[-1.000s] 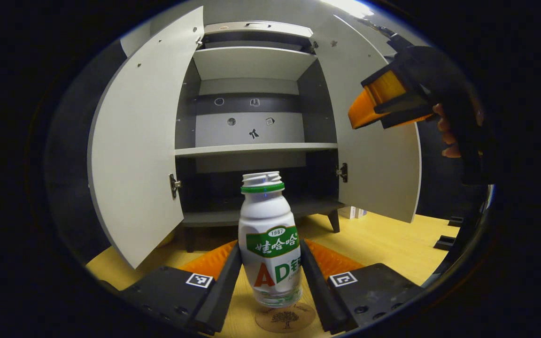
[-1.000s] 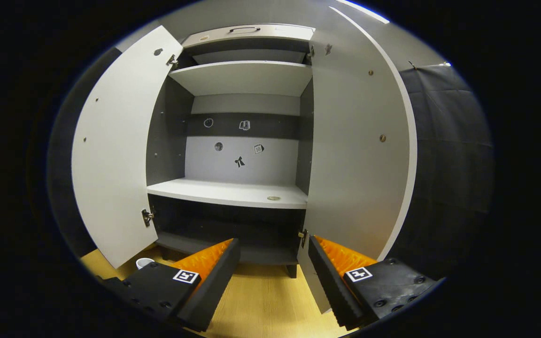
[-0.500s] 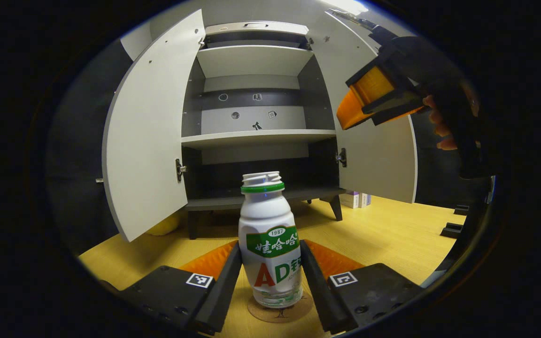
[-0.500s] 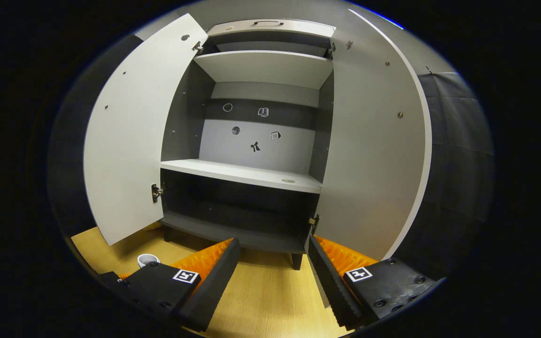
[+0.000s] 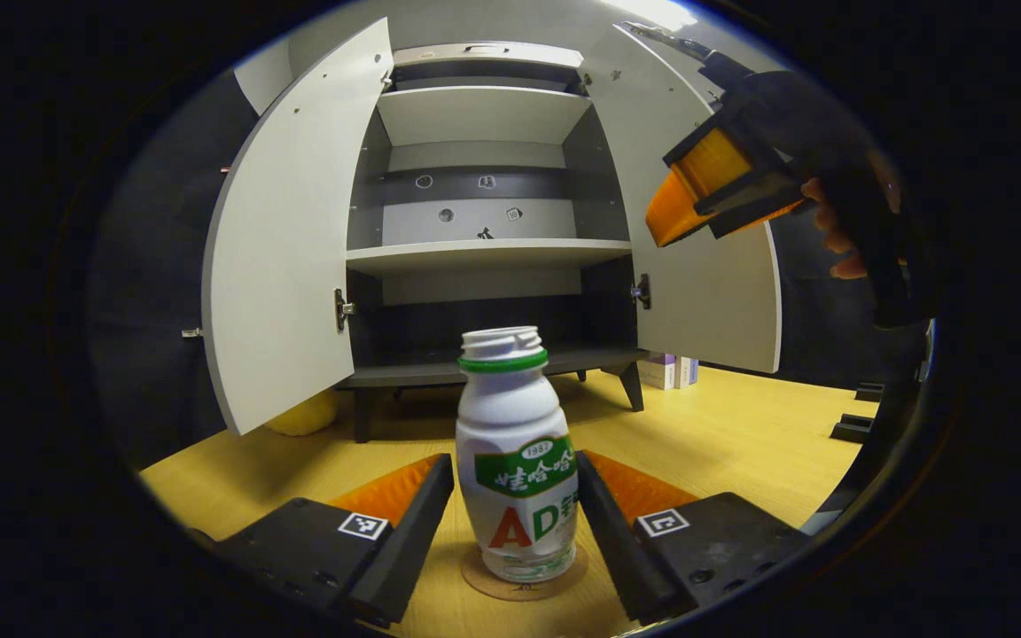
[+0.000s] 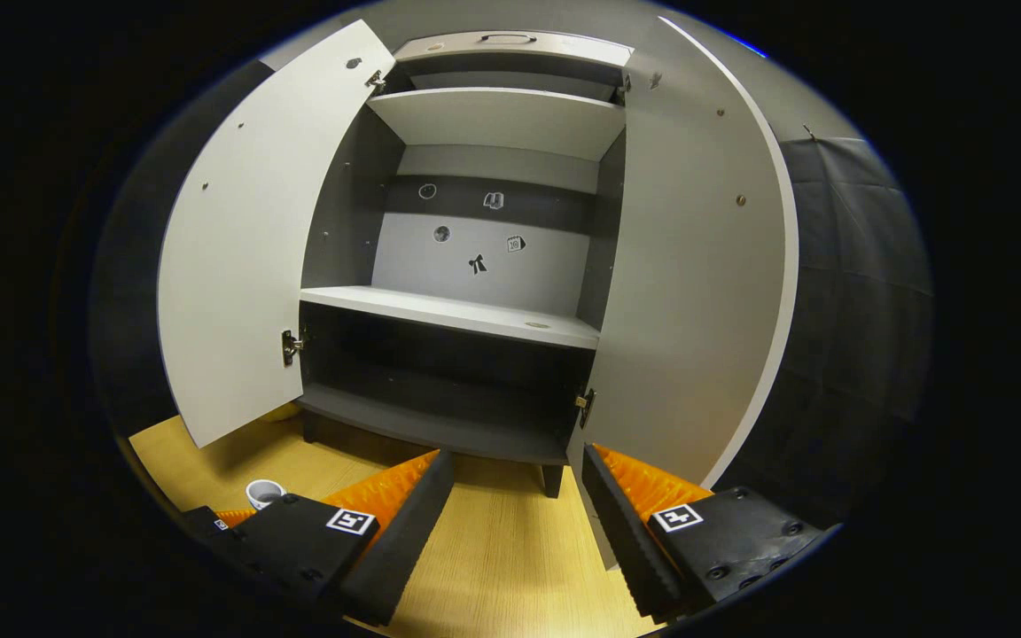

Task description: Grasp the bottle in the cabinet with the left hand and place it on the coaster, then close the right door with the right hand and the left door with the left hand.

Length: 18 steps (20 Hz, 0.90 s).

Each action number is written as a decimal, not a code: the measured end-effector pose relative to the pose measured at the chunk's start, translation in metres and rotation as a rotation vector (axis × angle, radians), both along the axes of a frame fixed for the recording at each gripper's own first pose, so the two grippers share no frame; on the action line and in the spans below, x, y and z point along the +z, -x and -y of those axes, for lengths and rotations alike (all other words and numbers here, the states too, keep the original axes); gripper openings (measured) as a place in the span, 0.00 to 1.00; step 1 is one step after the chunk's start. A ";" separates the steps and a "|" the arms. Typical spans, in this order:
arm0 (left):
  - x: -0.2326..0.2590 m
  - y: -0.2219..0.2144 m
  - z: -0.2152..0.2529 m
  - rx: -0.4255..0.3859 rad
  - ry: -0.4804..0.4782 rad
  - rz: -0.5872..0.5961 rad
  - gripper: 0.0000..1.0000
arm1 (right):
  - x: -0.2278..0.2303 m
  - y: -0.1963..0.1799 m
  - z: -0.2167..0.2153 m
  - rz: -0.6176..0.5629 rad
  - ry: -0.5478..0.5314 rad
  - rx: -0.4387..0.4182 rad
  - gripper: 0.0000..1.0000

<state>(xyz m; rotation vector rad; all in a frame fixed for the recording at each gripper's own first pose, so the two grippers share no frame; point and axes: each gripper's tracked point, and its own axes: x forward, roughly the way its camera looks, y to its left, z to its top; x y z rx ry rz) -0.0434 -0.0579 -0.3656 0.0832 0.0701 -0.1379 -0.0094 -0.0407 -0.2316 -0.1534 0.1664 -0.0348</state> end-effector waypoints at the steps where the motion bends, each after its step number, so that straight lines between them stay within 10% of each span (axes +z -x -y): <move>1: 0.004 -0.001 0.001 -0.006 -0.015 0.012 0.89 | 0.001 0.000 -0.001 0.002 0.001 0.001 0.98; 18: 0.223 0.017 0.017 -0.188 -0.029 0.104 0.96 | 0.142 0.056 0.023 0.008 -0.109 -0.099 0.98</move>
